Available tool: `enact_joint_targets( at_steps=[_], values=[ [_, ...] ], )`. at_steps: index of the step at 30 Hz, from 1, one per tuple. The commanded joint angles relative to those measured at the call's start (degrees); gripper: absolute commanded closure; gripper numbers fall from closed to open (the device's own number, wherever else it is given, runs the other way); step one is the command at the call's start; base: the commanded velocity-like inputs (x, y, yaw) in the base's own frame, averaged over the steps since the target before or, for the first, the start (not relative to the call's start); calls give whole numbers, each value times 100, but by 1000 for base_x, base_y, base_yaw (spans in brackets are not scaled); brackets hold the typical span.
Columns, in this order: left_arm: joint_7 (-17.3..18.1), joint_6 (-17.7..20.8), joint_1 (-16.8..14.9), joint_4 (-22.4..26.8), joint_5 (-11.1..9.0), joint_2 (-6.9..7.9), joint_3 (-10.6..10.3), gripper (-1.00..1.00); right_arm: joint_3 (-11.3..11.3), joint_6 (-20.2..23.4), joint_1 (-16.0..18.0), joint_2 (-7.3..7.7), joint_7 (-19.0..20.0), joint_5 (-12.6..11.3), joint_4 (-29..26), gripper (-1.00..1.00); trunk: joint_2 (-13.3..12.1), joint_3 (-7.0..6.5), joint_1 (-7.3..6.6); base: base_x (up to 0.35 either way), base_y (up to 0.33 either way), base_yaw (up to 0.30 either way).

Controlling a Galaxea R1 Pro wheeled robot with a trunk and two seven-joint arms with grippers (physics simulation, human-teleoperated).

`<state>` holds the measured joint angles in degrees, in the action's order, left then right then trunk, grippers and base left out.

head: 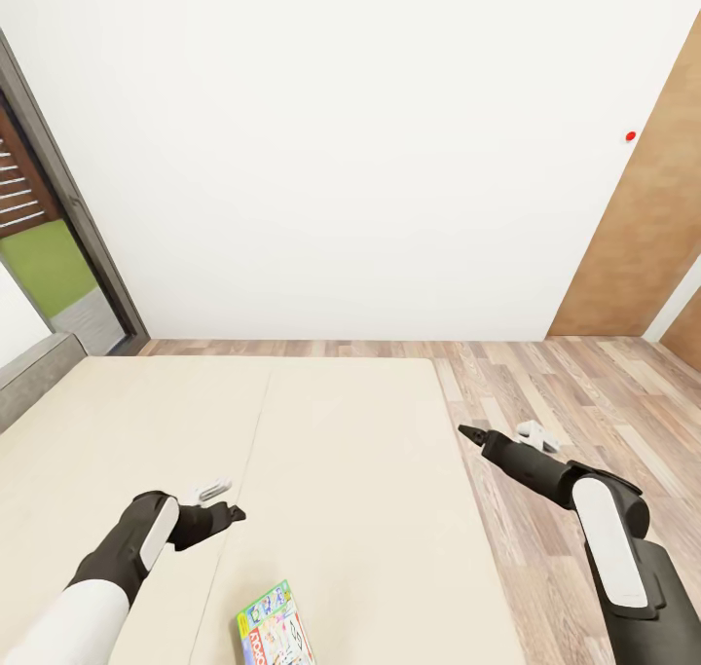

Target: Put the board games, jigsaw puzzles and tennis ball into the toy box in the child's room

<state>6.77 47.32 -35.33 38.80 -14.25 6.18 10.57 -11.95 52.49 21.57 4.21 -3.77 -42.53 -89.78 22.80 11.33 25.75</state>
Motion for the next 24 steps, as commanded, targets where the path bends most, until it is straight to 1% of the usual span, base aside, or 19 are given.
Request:
enact_joint_targets(
  at_steps=[1,11,21,24],
  values=[
    [44,32,-6,5,30,3,22,-100,-5,27,5,1,-39,-51,-5,-100,12,12,3,0,0,0],
    [61,40,-9,5,36,11,22,-100,-9,30,5,-3,-44,-45,-4,-100,12,23,3,0,0,0],
    [61,41,-8,5,48,-21,8,-100,-3,46,9,0,-61,-48,6,-100,12,106,3,0,0,0],
    [53,41,-9,2,58,-20,7,-100,16,139,9,0,-76,-32,87,-100,12,134,3,0,0,0]
  ],
)
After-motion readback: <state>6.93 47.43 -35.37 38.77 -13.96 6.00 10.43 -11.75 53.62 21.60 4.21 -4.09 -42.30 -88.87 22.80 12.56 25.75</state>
